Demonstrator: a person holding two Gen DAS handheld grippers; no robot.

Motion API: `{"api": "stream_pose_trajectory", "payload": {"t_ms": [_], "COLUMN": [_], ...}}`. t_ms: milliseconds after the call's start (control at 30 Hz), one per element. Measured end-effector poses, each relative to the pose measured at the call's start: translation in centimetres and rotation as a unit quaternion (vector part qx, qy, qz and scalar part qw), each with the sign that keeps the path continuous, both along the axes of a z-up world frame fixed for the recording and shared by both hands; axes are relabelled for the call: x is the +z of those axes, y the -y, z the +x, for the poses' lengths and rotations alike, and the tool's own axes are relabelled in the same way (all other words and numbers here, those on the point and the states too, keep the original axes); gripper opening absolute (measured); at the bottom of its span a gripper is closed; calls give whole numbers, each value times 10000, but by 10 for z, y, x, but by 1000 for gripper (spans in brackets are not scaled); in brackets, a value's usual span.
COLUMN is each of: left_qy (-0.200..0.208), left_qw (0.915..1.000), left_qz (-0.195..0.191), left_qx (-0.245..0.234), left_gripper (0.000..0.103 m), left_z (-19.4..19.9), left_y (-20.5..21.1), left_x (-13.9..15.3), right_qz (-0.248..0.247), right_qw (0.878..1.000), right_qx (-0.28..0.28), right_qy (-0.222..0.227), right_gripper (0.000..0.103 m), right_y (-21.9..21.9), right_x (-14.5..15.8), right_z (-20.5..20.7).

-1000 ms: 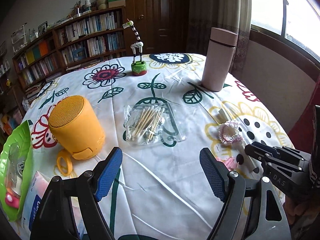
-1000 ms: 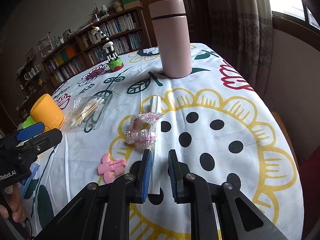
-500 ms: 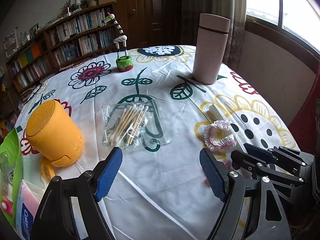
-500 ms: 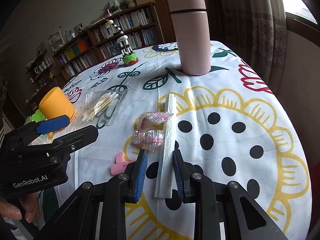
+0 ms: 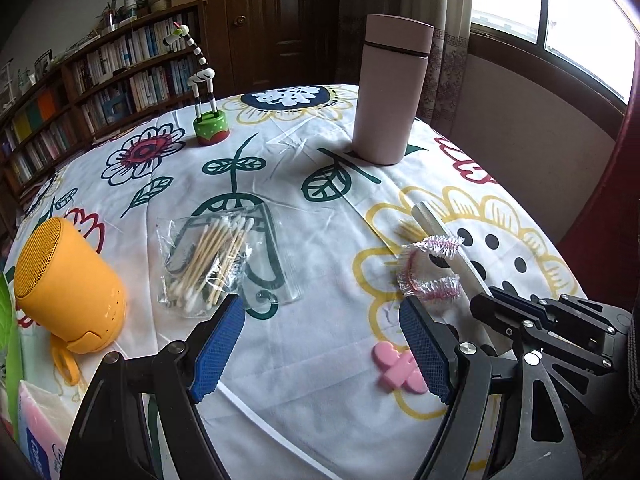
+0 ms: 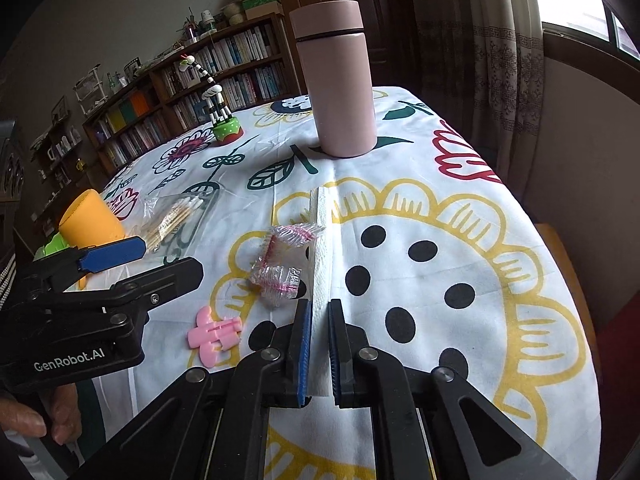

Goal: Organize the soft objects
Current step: 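Grasp the pink hair ties bag with left gripper while right gripper holds the white strip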

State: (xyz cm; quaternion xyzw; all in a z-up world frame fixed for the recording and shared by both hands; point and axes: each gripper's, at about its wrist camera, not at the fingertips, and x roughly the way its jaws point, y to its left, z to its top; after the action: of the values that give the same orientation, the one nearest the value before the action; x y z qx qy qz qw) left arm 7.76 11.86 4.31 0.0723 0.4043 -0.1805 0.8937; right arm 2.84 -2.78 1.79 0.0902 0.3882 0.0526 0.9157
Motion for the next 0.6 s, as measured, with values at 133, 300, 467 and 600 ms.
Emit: {"api": "stream_pose_trajectory", "payload": {"t_ms": [133,300,467,600], "left_qy": [33,73,-21,-62], "left_qw": [9996,9982,9978,9976], "left_qz": [73,234,233,162], "left_qx": [-257,-545,-626,-669], "left_gripper": [80,80,80,80], "left_z": [2,5,16,22], "left_y": [17,36,41,45], "left_x": [-4,-11,-16,-17], "right_qz": [71,218,165,101], "right_qw": [10000,9997,9998,9999], "right_qx": [-17,-49,-6,22], "right_qy": [-6,-100,-81,-92], "right_gripper": [9,9,9,9], "right_y": [4,10,8,7], "right_x": [-1,-6,-5,-5], "right_z": [-1,2,2,0]}}
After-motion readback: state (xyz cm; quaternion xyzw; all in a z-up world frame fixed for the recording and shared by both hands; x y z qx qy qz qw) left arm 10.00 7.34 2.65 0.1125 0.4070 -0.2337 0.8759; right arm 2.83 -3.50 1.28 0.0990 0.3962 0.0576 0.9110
